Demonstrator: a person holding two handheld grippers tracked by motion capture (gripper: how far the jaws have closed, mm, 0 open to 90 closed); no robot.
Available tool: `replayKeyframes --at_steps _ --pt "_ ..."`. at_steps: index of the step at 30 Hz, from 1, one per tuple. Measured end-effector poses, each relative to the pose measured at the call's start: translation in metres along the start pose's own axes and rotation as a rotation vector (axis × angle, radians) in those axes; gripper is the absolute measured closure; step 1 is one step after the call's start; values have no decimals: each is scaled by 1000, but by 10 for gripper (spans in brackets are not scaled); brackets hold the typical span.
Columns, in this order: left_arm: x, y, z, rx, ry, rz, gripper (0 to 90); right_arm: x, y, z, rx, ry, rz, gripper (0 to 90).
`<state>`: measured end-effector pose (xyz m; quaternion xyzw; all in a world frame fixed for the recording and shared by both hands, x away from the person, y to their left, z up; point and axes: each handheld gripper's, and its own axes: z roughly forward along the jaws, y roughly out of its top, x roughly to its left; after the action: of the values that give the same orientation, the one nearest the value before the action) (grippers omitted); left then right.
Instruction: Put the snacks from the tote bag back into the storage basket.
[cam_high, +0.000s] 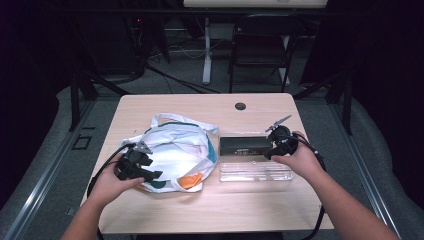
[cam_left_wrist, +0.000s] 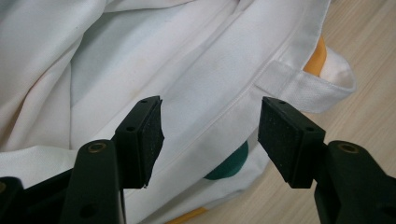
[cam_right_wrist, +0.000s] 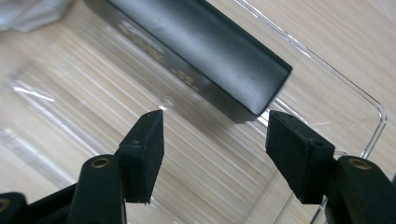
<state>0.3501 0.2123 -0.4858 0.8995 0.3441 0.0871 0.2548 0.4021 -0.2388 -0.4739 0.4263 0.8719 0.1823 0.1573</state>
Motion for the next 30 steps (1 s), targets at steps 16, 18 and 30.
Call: replayKeyframes --at_steps 16,18,30 --pt "-4 -4 0 -19 10 -1 399 63 -9 -37 -186 124 -109 389" --pt "-5 -5 -1 -23 17 -1 399 70 -12 -39 -210 142 -116 395" --pt "-11 -10 0 -35 18 -1 399 111 -30 -27 -245 235 -169 401"
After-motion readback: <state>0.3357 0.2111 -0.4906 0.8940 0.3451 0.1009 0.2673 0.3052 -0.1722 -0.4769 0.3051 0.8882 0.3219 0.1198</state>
